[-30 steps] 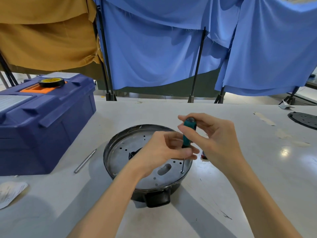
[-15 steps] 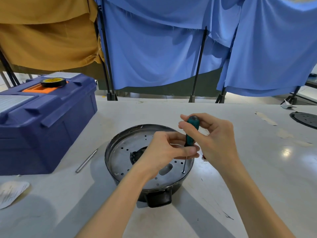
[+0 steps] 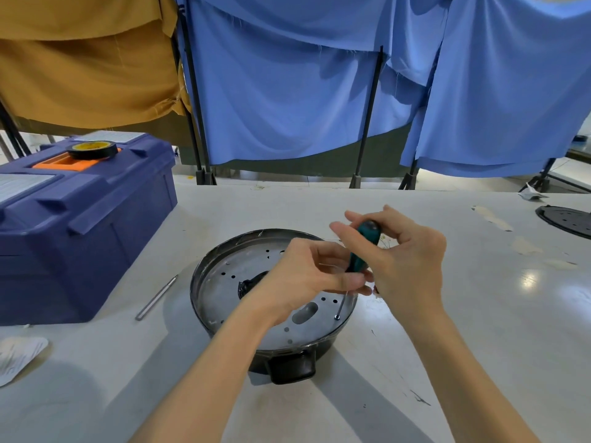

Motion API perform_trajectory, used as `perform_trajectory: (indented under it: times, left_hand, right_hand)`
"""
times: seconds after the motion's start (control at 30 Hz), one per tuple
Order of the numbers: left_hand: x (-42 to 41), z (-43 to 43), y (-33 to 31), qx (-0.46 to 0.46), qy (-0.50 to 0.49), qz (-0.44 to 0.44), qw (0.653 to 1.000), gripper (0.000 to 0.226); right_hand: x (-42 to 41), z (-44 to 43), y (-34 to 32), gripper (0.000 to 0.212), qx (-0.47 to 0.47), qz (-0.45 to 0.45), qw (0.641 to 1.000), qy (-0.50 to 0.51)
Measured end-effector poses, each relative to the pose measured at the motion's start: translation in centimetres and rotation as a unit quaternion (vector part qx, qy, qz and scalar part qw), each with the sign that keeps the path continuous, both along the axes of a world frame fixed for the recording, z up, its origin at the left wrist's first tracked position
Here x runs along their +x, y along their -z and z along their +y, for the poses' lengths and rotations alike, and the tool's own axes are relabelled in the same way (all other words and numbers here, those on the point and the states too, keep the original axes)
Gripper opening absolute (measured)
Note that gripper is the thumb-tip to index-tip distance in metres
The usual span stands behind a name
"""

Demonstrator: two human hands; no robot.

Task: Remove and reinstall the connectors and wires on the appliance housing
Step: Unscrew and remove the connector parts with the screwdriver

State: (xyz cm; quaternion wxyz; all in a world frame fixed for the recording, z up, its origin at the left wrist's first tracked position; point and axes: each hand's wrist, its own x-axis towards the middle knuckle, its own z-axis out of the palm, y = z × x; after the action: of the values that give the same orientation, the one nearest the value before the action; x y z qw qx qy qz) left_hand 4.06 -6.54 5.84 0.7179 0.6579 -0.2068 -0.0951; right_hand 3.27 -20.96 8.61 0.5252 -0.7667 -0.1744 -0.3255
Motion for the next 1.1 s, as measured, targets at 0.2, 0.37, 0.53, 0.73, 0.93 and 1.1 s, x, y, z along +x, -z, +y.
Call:
perform_trajectory:
  times: [0.2,0.37,0.53,0.73,0.93,1.1]
  left_hand:
    - [0.1,0.2,0.5,-0.029,0.02,0.027,0.999,0.023]
    - [-0.2,0.6,0.1,-0.015,0.003,0.037,0.999,0.016]
    - [-0.4,-0.5,0.1,0.017,-0.028,0.038,0.999,0.01]
    - [-0.6,0.3,-0.3,0.023,0.055,0.05,0.997,0.018]
    - [-0.2,-0.6,-0.1,0.014,-0.065,-0.02,0.998,0.022]
    - [-0.2,0.6,0.3,-0.007,0.009,0.015,1.0,0.031]
  right_hand:
    - [0.1,-0.6,-0.7,0.023,-0.026,0.057,0.989,-0.134]
    - [0.0,-0.5,-0.3,0.014,0.001,0.027,0.993,-0.111]
    - [-0.3,1.2,0.6,0.022,0.008,-0.018,0.998,0.06]
    - [-0.1,-0.1,-0.6,0.017,-0.041,0.041,0.993,-0.099]
    - [0.1,0.8,0.1,0.052,-0.038,-0.017,0.998,0.047]
    - [0.0,0.0,-0.6,0.027,-0.01,0.073,0.986,-0.149]
